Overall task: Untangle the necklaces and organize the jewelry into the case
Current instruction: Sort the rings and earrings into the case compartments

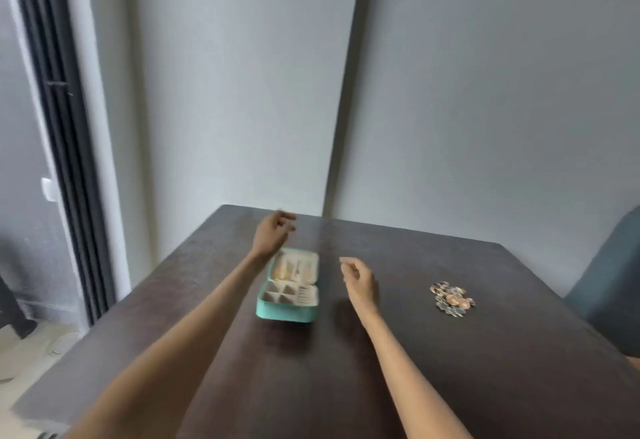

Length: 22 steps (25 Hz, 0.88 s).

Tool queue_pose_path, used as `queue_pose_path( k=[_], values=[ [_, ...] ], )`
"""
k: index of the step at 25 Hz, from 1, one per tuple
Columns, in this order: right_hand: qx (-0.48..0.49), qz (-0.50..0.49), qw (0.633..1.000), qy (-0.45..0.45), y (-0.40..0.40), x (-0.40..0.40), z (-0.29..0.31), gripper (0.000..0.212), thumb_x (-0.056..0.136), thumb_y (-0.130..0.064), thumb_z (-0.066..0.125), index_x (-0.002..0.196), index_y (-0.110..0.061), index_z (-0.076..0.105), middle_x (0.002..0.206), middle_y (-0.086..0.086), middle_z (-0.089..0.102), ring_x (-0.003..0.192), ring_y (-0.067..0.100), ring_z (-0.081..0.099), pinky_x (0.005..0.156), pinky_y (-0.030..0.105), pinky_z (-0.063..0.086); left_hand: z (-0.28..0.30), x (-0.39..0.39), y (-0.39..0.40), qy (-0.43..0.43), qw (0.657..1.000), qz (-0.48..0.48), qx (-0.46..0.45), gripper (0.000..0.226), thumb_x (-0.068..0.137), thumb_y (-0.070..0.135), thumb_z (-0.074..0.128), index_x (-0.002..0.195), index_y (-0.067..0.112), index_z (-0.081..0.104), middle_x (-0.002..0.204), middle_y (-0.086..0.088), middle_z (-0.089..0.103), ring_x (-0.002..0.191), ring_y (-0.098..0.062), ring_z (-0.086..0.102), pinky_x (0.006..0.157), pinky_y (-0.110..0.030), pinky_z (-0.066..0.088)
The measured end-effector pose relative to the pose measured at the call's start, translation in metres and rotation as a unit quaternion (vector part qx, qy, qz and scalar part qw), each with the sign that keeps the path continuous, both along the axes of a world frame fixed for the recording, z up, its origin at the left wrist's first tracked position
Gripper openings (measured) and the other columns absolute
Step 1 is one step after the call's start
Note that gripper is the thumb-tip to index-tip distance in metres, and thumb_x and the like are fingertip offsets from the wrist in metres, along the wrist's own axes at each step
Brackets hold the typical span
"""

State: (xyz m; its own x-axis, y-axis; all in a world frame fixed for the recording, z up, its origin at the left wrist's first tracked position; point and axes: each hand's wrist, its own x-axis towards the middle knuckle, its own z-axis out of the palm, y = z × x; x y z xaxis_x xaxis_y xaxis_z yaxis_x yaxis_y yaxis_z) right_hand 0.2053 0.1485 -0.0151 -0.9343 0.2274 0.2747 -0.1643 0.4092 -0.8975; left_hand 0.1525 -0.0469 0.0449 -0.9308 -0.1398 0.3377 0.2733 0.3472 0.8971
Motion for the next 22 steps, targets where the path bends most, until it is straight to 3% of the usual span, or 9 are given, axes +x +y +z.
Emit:
queue_pose_path(
  k=[2,4,7,10,13,18,22],
  values=[
    [0.052,-0.076,0.996,0.013,0.025,0.002,0.009,0.020,0.090,-0.015,0.053,0.099,-0.020,0.069,0.102,0.004,0.070,0.094,0.023,0.064,0.077,0.030,0.046,0.022,-0.007,0.055,0.021,0.996,-0.068,-0.046,0.025,0.085,-0.003,0.047,0.093,0.011,0.066,0.083,-0.011,0.066,0.063,-0.016,0.053,0.069,-0.031,0.047],
    [0.071,-0.138,0.987,0.043,0.059,0.006,0.015,0.020,0.089,-0.011,0.052,0.097,-0.018,0.069,0.101,0.005,0.069,0.095,0.024,0.063,0.075,0.031,0.045,0.027,0.003,0.116,0.018,0.983,-0.146,-0.109,0.024,0.084,-0.001,0.049,0.092,0.013,0.068,0.091,-0.014,0.068,0.064,-0.015,0.053,0.064,-0.028,0.045],
    [0.074,-0.213,0.972,0.061,0.118,0.019,0.005,0.024,0.088,-0.004,0.050,0.093,-0.016,0.070,0.101,0.008,0.067,0.095,0.030,0.062,0.079,0.035,0.045,-0.017,0.033,0.201,-0.009,0.960,-0.220,-0.173,0.024,0.085,0.004,0.051,0.099,0.010,0.070,0.097,-0.012,0.070,0.078,-0.020,0.061,0.068,-0.025,0.043],
    [0.021,-0.283,0.958,0.048,0.160,0.032,-0.013,0.025,0.088,-0.003,0.047,0.089,-0.016,0.068,0.102,0.008,0.065,0.092,0.032,0.063,0.077,0.035,0.047,-0.062,0.059,0.239,-0.049,0.969,-0.215,-0.109,0.024,0.086,0.007,0.049,0.098,0.015,0.067,0.088,-0.001,0.065,0.085,-0.019,0.060,0.080,-0.027,0.046],
    [-0.029,-0.339,0.940,0.009,0.175,0.030,-0.015,0.024,0.085,-0.004,0.045,0.095,-0.014,0.065,0.105,0.011,0.061,0.095,0.034,0.060,0.077,0.037,0.045,-0.069,0.063,0.247,-0.046,0.982,-0.171,-0.062,0.029,0.085,0.005,0.042,0.103,0.016,0.063,0.088,0.008,0.058,0.091,-0.018,0.059,0.079,-0.026,0.044],
    [0.072,-0.313,0.943,-0.085,0.174,0.021,-0.011,0.014,0.086,-0.027,0.056,0.094,-0.022,0.066,0.106,0.006,0.051,0.092,0.033,0.059,0.073,0.034,0.045,-0.068,0.049,0.249,-0.054,0.981,-0.160,-0.098,0.031,0.084,0.010,0.045,0.107,0.024,0.059,0.096,0.013,0.059,0.090,-0.009,0.055,0.075,-0.025,0.039],
    [0.113,-0.321,0.934,-0.106,0.179,0.015,-0.015,0.016,0.085,-0.019,0.059,0.097,-0.019,0.069,0.108,0.010,0.053,0.096,0.033,0.059,0.074,0.033,0.044,-0.066,0.037,0.257,-0.042,0.970,-0.184,-0.153,0.032,0.081,0.014,0.048,0.105,0.031,0.060,0.100,0.013,0.061,0.091,-0.005,0.054,0.074,-0.022,0.037]
  ],
)
